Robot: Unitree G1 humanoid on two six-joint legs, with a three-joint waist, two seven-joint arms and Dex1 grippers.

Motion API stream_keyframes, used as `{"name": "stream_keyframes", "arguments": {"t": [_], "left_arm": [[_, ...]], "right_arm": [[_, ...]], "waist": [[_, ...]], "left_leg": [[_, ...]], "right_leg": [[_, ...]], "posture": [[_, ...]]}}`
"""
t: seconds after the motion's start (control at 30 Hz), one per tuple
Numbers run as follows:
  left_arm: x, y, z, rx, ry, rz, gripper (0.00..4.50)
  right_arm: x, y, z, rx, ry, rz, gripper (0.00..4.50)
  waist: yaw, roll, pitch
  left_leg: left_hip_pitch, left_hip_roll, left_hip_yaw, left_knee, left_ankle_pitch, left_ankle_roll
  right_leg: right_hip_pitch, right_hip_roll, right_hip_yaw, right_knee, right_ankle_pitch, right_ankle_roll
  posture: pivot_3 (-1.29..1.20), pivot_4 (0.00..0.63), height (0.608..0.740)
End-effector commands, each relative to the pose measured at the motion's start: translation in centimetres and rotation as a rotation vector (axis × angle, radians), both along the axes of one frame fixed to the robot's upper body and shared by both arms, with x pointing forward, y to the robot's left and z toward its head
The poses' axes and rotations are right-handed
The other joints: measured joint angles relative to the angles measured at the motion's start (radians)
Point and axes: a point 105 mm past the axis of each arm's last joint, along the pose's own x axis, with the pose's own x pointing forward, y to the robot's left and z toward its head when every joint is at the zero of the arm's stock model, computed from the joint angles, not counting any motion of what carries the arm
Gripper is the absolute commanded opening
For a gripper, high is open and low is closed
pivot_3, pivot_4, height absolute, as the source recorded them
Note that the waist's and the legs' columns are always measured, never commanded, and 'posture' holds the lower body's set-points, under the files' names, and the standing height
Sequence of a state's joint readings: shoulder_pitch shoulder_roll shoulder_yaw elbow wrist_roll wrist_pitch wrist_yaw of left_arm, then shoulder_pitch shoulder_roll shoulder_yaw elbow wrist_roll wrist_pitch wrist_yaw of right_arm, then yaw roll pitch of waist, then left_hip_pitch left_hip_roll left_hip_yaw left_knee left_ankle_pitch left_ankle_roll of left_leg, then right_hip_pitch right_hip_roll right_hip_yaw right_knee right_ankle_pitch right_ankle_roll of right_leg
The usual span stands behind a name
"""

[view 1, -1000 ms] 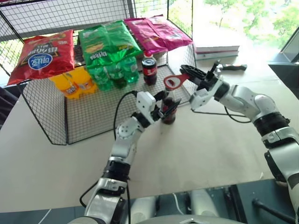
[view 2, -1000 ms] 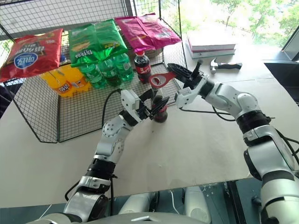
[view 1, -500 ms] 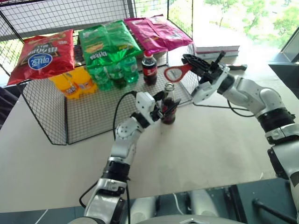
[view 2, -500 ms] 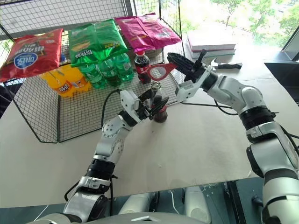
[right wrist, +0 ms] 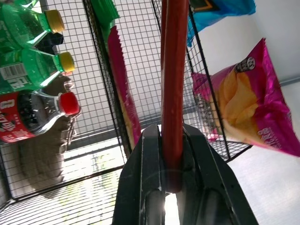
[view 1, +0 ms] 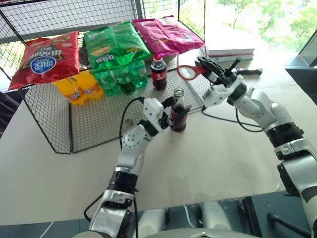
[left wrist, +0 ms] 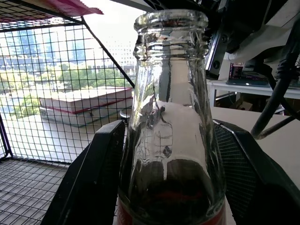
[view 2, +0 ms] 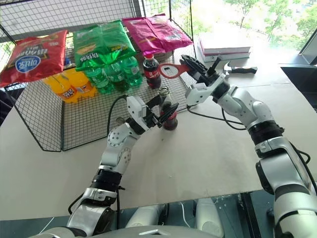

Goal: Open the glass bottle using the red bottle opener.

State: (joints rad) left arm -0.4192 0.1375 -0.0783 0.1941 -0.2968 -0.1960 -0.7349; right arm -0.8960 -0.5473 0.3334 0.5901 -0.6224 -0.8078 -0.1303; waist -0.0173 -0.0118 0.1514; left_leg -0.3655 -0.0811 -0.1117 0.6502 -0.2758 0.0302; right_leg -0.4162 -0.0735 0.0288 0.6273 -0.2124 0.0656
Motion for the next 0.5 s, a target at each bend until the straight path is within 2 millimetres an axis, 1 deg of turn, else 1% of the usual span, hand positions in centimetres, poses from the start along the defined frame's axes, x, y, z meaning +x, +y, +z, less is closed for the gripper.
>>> {"name": "stream_keyframes", "arguments": {"t": [0.03,0.07,0.1,0.3,0.5], "left_arm": [[-0.4,0.3,1.0,-0.017,-0.052,0.009,3.72],[-0.4,0.3,1.1,-0.016,-0.054,0.010,4.18],[-0.4,0.3,1.1,-0.013,-0.057,0.009,4.43],[-0.7,0.3,1.1,-0.009,-0.064,-0.001,4.43],[-1.7,1.0,0.5,0.025,-0.055,-0.017,4.43]], "right_arm": [[-0.3,-0.6,2.0,0.087,-0.027,0.000,0.00],[-0.3,-0.6,2.0,0.093,-0.021,-0.002,0.00],[-0.2,-0.6,1.9,0.096,-0.017,-0.004,0.00],[0.0,-1.0,1.7,0.124,0.020,-0.014,0.00],[1.0,-2.4,0.4,0.263,0.192,-0.042,0.00]], "waist": [[-0.001,0.000,0.000],[0.000,0.000,0.000],[0.000,0.000,0.000],[0.001,0.000,0.000],[0.000,0.000,0.000]], "left_leg": [[0.000,0.000,0.000,0.000,0.000,0.000],[0.000,0.000,0.000,0.000,0.000,0.000],[0.000,0.000,0.000,0.000,0.000,0.000],[0.000,0.000,0.000,0.000,0.000,0.000],[0.000,0.000,0.000,0.000,0.000,0.000]], "right_leg": [[0.000,0.000,0.000,0.000,0.000,0.000],[0.000,0.000,0.000,0.000,0.000,0.000],[0.000,0.000,0.000,0.000,0.000,0.000],[0.000,0.000,0.000,0.000,0.000,0.000],[0.000,0.000,0.000,0.000,0.000,0.000]], "posture": [[0.00,0.150,0.740],[0.00,0.150,0.740],[0.00,0.150,0.740],[0.00,0.150,0.740],[0.00,0.150,0.740]]}}
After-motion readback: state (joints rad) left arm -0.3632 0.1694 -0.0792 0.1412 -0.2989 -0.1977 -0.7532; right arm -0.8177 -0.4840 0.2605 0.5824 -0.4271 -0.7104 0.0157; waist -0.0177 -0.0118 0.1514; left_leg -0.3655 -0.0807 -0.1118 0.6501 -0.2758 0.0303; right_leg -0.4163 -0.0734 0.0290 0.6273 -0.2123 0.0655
